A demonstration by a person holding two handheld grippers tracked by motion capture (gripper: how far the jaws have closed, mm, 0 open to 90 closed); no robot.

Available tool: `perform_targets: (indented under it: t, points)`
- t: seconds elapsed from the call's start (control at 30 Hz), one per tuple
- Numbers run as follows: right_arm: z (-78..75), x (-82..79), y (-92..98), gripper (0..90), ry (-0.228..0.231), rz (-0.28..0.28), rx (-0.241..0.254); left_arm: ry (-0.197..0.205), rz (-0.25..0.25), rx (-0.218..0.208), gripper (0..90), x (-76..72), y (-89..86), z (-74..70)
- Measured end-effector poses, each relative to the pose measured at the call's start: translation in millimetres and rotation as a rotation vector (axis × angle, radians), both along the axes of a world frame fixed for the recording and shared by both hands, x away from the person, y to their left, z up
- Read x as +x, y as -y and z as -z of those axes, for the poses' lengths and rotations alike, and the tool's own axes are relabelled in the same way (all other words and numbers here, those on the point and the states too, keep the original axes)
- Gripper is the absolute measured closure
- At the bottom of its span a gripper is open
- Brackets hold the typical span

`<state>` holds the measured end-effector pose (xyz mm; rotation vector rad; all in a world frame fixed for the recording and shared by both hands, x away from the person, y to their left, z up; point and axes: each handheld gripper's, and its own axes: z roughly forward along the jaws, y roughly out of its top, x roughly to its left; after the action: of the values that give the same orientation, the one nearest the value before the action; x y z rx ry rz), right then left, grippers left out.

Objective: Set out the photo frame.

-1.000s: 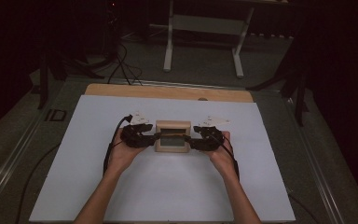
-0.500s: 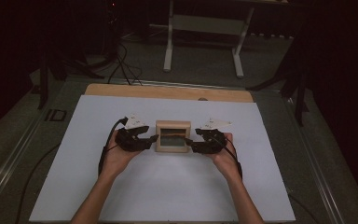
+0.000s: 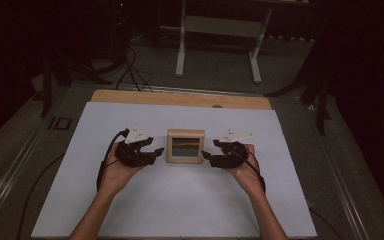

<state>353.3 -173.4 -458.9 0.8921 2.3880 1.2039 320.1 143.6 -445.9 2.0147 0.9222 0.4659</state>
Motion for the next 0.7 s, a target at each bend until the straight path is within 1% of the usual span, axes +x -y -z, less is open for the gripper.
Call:
perform_targets:
  t: [0.33, 0.47, 0.57, 0.6, 0.7]
  points:
    - [0.6, -9.1, 7.7, 35.2, 0.006, -0.013, -0.030, 0.003, 0.003, 0.016, 44.5, -13.0, -10.6, -0.8]
    - [2.1, -12.5, 12.9, 35.1, 0.004, -0.008, -0.032, 0.005, 0.000, 0.019, 44.4, -18.5, -15.3, -0.1]
    - [3.1, -14.2, 15.2, 35.0, 0.003, -0.009, -0.036, 0.007, 0.002, 0.030, 44.3, -21.5, -17.6, 0.8]
    - [3.7, -15.0, 16.2, 34.9, 0.004, -0.009, -0.035, 0.007, 0.000, 0.038, 44.3, -24.8, -20.9, 2.0]
    - [5.9, -19.6, 20.8, 34.5, -0.001, -0.010, -0.042, 0.005, -0.007, 0.038, 44.3, -28.3, -25.2, 3.5]
